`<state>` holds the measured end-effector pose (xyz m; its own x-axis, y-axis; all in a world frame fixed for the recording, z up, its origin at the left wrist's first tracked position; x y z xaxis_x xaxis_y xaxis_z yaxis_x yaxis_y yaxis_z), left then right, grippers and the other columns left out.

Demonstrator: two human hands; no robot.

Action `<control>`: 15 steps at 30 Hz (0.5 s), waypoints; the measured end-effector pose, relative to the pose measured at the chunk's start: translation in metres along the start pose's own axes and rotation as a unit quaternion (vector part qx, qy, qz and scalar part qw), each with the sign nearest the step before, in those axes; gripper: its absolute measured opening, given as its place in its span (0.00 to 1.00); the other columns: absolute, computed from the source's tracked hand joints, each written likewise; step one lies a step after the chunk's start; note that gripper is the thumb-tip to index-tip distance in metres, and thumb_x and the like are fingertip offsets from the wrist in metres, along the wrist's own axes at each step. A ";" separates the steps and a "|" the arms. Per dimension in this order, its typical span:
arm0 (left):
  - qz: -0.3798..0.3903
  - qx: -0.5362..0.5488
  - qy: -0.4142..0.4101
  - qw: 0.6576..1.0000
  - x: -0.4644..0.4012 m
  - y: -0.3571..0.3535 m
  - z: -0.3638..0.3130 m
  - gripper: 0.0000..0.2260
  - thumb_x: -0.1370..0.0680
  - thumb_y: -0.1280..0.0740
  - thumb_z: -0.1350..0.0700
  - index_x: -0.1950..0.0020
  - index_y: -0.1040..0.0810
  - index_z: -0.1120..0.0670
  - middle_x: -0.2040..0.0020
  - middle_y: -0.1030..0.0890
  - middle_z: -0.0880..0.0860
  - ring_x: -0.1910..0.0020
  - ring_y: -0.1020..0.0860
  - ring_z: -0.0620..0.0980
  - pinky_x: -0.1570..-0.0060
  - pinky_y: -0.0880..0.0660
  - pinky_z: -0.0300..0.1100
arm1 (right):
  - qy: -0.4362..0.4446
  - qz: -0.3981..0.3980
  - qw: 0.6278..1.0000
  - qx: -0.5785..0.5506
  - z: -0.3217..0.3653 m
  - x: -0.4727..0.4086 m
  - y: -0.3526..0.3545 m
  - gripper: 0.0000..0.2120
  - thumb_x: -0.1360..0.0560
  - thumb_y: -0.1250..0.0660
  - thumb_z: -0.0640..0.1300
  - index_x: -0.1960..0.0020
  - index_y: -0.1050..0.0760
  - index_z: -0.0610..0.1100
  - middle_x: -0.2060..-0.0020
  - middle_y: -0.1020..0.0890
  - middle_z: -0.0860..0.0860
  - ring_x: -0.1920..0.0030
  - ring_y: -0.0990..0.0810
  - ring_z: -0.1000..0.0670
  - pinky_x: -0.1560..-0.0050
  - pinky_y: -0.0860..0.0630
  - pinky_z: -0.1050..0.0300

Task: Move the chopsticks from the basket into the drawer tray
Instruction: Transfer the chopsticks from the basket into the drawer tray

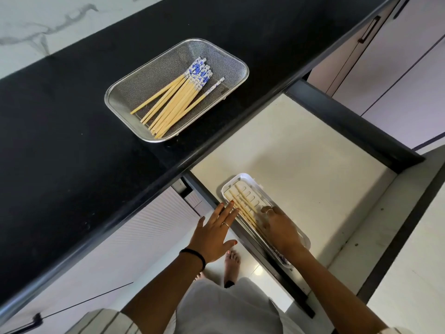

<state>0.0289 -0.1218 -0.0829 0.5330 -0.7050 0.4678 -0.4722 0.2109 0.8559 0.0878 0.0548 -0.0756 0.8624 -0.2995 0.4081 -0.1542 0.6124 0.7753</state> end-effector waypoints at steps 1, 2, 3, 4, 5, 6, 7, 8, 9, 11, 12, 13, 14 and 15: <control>-0.001 0.003 0.000 1.000 0.000 0.000 0.000 0.35 0.22 0.46 0.36 0.24 0.64 0.45 0.22 0.64 0.47 0.23 0.63 0.50 0.26 0.51 0.58 | 0.007 -0.007 1.000 0.018 -0.001 0.003 -0.001 0.15 0.19 0.43 0.51 0.37 0.27 0.45 0.39 0.22 0.47 0.42 0.20 0.46 0.44 0.20 0.50; -0.003 0.003 0.000 1.000 0.000 0.000 0.000 0.35 0.22 0.46 0.37 0.24 0.64 0.45 0.22 0.64 0.47 0.23 0.63 0.50 0.26 0.51 0.58 | 0.015 -0.005 0.999 0.043 -0.002 0.005 -0.002 0.15 0.19 0.42 0.49 0.35 0.28 0.46 0.38 0.23 0.47 0.41 0.21 0.47 0.43 0.20 0.51; -0.004 0.004 0.000 1.000 0.000 0.000 0.000 0.35 0.22 0.46 0.37 0.24 0.64 0.45 0.22 0.64 0.47 0.23 0.63 0.50 0.26 0.51 0.58 | 0.022 0.004 0.998 0.062 -0.003 0.007 -0.005 0.15 0.19 0.42 0.48 0.34 0.29 0.46 0.37 0.23 0.47 0.40 0.21 0.47 0.43 0.21 0.51; -0.006 0.004 0.000 1.000 0.000 0.000 0.000 0.35 0.22 0.46 0.37 0.24 0.64 0.45 0.22 0.64 0.47 0.23 0.63 0.50 0.26 0.51 0.58 | 0.020 0.017 0.998 0.060 -0.005 0.008 -0.007 0.15 0.19 0.42 0.47 0.34 0.28 0.46 0.38 0.22 0.47 0.41 0.21 0.47 0.42 0.21 0.51; -0.008 0.005 0.000 1.000 0.000 0.000 0.000 0.35 0.22 0.45 0.37 0.24 0.64 0.45 0.22 0.64 0.47 0.23 0.63 0.50 0.26 0.50 0.58 | 0.014 0.027 0.998 0.054 -0.006 0.010 -0.009 0.14 0.19 0.43 0.48 0.36 0.27 0.45 0.39 0.21 0.47 0.42 0.20 0.47 0.42 0.21 0.50; -0.009 0.004 0.001 1.000 0.000 -0.001 0.000 0.35 0.22 0.46 0.37 0.24 0.64 0.45 0.22 0.64 0.47 0.23 0.63 0.50 0.26 0.50 0.57 | 0.000 0.035 0.999 0.041 -0.008 0.011 -0.009 0.14 0.18 0.43 0.49 0.38 0.25 0.45 0.41 0.20 0.47 0.43 0.19 0.47 0.42 0.21 0.50; -0.011 0.004 0.001 1.000 0.000 -0.001 0.000 0.35 0.22 0.46 0.36 0.24 0.63 0.45 0.22 0.64 0.46 0.23 0.62 0.50 0.26 0.50 0.57 | -0.008 0.039 0.999 0.037 -0.009 0.011 -0.011 0.14 0.18 0.44 0.49 0.40 0.25 0.45 0.42 0.19 0.47 0.44 0.19 0.47 0.42 0.21 0.50; -0.012 0.004 0.001 1.000 0.000 -0.001 0.000 0.35 0.22 0.46 0.36 0.24 0.63 0.45 0.22 0.64 0.46 0.23 0.62 0.50 0.26 0.50 0.57 | -0.014 0.050 0.998 0.044 -0.010 0.011 -0.013 0.13 0.18 0.43 0.48 0.41 0.24 0.45 0.43 0.19 0.47 0.45 0.19 0.47 0.42 0.21 0.50; -0.013 0.004 0.001 1.000 -0.001 -0.002 0.000 0.35 0.22 0.46 0.36 0.24 0.63 0.45 0.22 0.64 0.46 0.23 0.62 0.49 0.26 0.50 0.57 | -0.010 0.063 0.996 0.065 -0.013 0.009 -0.017 0.11 0.19 0.43 0.46 0.43 0.24 0.44 0.45 0.19 0.46 0.46 0.19 0.46 0.43 0.22 0.49; -0.014 0.003 0.001 1.000 -0.001 -0.002 0.000 0.35 0.22 0.45 0.36 0.24 0.63 0.44 0.23 0.66 0.45 0.23 0.62 0.49 0.26 0.49 0.58 | -0.018 0.072 0.994 0.085 -0.013 0.007 -0.022 0.10 0.20 0.42 0.45 0.48 0.24 0.43 0.48 0.19 0.44 0.48 0.20 0.43 0.46 0.23 0.48; -0.014 0.002 0.001 1.000 -0.001 -0.002 0.000 0.35 0.22 0.45 0.36 0.24 0.63 0.44 0.23 0.66 0.45 0.23 0.62 0.49 0.26 0.49 0.58 | -0.017 0.066 0.995 0.072 -0.013 0.006 -0.023 0.11 0.20 0.43 0.48 0.51 0.23 0.44 0.50 0.18 0.44 0.49 0.20 0.44 0.46 0.24 0.48; -0.014 0.001 0.001 1.000 -0.001 -0.003 0.001 0.35 0.22 0.46 0.36 0.24 0.63 0.44 0.23 0.65 0.45 0.23 0.62 0.49 0.26 0.49 0.58 | 0.000 0.054 0.996 0.065 -0.011 0.006 -0.024 0.14 0.21 0.44 0.51 0.53 0.24 0.45 0.52 0.18 0.46 0.50 0.20 0.45 0.45 0.24 0.47; -0.013 0.001 0.002 1.000 -0.001 -0.003 0.001 0.35 0.22 0.46 0.36 0.23 0.63 0.44 0.23 0.65 0.46 0.23 0.62 0.49 0.26 0.49 0.58 | -0.014 0.040 0.998 0.051 -0.011 0.004 -0.025 0.15 0.21 0.44 0.53 0.54 0.24 0.45 0.52 0.17 0.47 0.50 0.20 0.45 0.43 0.24 0.47; -0.013 0.001 0.003 1.000 -0.001 -0.003 0.001 0.35 0.22 0.46 0.36 0.23 0.62 0.44 0.22 0.64 0.46 0.23 0.62 0.49 0.26 0.49 0.58 | -0.014 0.040 0.998 0.037 -0.011 0.001 -0.026 0.14 0.21 0.44 0.53 0.52 0.24 0.45 0.52 0.18 0.47 0.49 0.20 0.44 0.43 0.24 0.46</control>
<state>0.0291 -0.1220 -0.0857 0.5489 -0.7066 0.4466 -0.4599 0.1909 0.8672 0.0982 0.0465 -0.1005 0.8323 -0.2721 0.4829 -0.2591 0.5792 0.7729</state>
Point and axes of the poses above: each hand's wrist, its own x-axis away from the middle knuckle, its own y-axis out of the back of the hand, z = x × y, the point moved 5 cm from there along -x, towards the middle knuckle
